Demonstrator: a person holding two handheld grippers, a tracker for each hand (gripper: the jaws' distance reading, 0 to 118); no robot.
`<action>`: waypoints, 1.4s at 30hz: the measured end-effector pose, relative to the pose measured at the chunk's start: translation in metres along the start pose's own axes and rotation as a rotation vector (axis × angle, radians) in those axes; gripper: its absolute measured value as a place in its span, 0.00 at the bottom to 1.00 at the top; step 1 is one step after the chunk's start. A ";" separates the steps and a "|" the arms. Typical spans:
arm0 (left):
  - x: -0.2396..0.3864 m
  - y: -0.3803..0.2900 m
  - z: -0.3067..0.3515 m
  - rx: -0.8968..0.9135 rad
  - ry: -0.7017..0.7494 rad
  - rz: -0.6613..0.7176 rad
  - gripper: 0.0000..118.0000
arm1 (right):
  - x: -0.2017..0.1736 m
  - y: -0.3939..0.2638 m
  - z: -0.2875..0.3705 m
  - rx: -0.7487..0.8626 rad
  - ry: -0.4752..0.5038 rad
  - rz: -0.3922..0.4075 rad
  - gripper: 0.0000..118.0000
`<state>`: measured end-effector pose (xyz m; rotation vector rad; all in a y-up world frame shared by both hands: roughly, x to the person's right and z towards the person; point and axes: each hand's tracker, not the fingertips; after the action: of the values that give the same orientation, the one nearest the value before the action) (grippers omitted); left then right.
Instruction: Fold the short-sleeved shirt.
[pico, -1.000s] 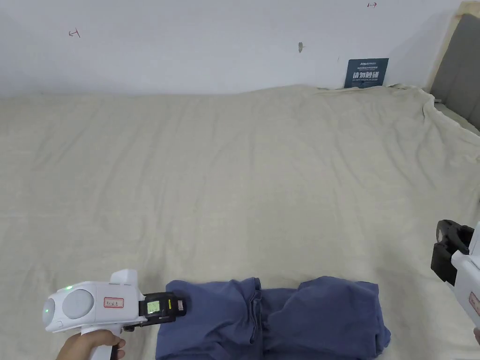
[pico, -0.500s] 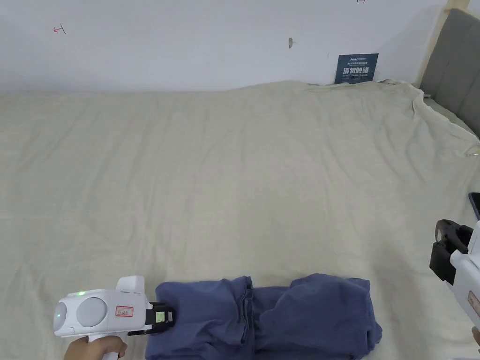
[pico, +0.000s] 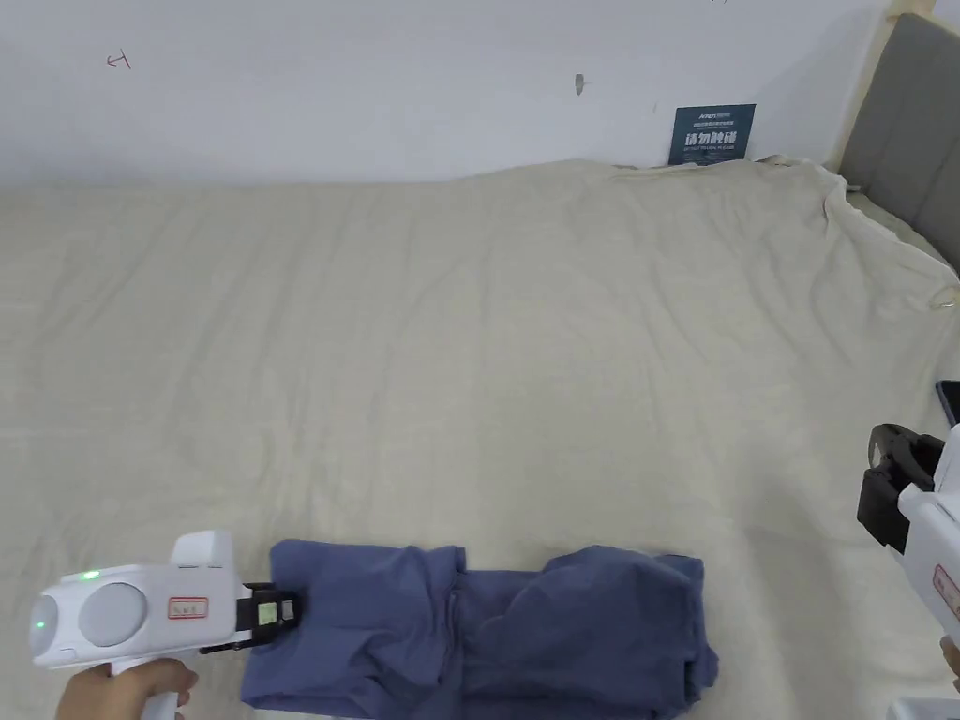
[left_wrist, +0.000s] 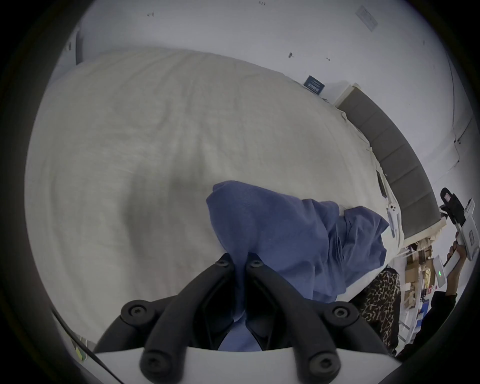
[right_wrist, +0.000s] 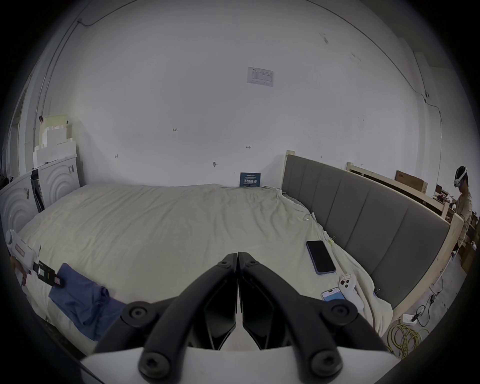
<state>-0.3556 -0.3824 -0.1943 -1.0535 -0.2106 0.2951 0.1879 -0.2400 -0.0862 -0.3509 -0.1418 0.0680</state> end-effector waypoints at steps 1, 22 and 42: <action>-0.010 0.001 0.008 0.008 0.012 0.037 0.02 | -0.001 0.001 0.000 0.003 0.001 -0.001 0.00; 0.051 0.025 0.084 0.003 -0.112 0.080 0.02 | -0.014 -0.001 -0.004 0.011 0.050 -0.012 0.00; 0.223 0.009 -0.090 -0.265 -0.168 -0.176 0.02 | 0.024 -0.015 0.013 0.005 -0.013 -0.056 0.00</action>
<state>-0.1196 -0.3768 -0.2391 -1.2639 -0.5016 0.1996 0.2107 -0.2476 -0.0658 -0.3417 -0.1639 0.0149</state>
